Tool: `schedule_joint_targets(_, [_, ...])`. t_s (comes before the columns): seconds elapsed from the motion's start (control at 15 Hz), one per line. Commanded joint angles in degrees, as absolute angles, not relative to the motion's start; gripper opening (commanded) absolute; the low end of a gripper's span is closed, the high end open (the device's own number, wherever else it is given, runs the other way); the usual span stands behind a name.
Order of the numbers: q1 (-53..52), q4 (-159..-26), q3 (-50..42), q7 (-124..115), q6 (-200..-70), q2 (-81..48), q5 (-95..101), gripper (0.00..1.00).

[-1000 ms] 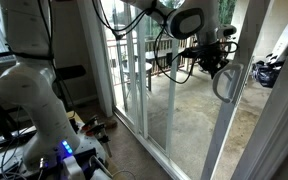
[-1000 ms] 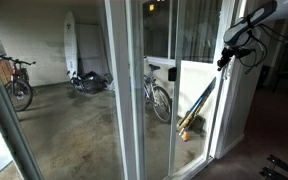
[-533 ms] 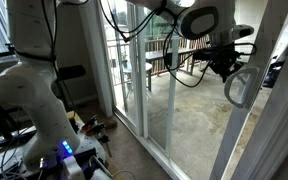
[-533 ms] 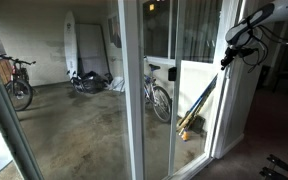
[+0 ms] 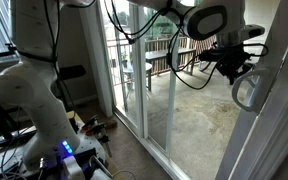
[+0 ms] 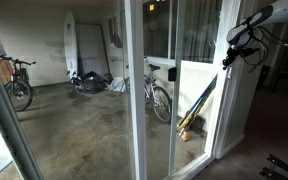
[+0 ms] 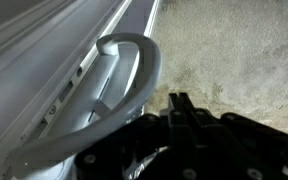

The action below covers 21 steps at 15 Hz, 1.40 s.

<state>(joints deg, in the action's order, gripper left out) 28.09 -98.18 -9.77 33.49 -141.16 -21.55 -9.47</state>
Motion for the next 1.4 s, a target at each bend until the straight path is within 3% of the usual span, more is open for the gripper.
schedule_joint_targets(0.0, [29.5, -92.4, -9.5, 35.6, -145.0, -28.9, -10.1, 0.05])
schedule_joint_targets(0.4, [27.2, -100.2, -8.8, 38.7, -148.0, -24.3, -6.9, 0.05])
schedule_joint_targets(1.33, [22.4, -135.7, -5.0, 46.2, -176.0, -11.8, 7.7, 0.05])
